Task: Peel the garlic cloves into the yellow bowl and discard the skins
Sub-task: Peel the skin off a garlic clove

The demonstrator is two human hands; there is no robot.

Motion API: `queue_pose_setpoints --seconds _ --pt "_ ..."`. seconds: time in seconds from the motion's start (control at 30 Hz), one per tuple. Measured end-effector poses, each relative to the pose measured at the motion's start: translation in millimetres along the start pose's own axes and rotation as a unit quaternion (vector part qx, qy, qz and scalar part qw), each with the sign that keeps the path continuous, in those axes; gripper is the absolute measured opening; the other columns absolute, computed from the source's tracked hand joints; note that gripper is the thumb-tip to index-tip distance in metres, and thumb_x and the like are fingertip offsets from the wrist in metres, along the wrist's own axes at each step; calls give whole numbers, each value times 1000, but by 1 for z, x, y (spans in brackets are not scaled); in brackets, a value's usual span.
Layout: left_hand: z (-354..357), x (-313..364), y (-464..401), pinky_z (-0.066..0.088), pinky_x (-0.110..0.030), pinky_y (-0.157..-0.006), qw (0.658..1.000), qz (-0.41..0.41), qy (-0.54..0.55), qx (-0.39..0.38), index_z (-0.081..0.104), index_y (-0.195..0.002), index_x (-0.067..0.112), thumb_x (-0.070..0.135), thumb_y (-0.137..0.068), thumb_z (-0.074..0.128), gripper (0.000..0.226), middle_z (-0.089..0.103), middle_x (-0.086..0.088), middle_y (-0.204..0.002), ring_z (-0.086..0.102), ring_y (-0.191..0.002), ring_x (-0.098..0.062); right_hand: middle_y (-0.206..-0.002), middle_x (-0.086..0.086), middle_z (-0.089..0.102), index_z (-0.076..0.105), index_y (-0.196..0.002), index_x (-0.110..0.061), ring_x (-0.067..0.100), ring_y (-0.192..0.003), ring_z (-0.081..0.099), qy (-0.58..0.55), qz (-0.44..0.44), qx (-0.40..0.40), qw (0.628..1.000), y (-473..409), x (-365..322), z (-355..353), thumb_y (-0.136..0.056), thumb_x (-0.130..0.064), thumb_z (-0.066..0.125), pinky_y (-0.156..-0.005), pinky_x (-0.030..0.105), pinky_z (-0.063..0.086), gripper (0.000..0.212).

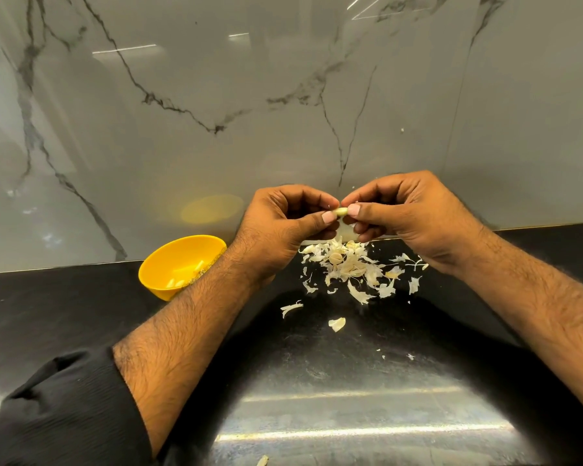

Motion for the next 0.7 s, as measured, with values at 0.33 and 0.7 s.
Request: queue_pose_setpoints --seconds 0.33,0.7 --pt "2 0 0 65 -35 -83 1000 22 2 14 75 -106 -4 -11 -89 74 18 79 -21 -99 79 -93 -31 -104 22 75 78 -104 3 24 -83 73 -143 73 -23 987 -1 2 -2 -78 -4 78 -74 32 65 28" --pt "3 1 -1 65 -37 -84 998 43 -55 6 78 -104 1 -8 -90 76 17 80 -15 -97 79 -92 -29 -105 29 73 75 -104 3 33 -88 71 -66 37 -22 997 -1 3 0 -75 -9 82 -71 32 65 32"
Point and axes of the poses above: each hand's wrist, its own y-axis away from the middle knuckle, its own z-axis out of the palm, x = y × z, the point moved 1 cm from there along -y, towards the middle knuckle
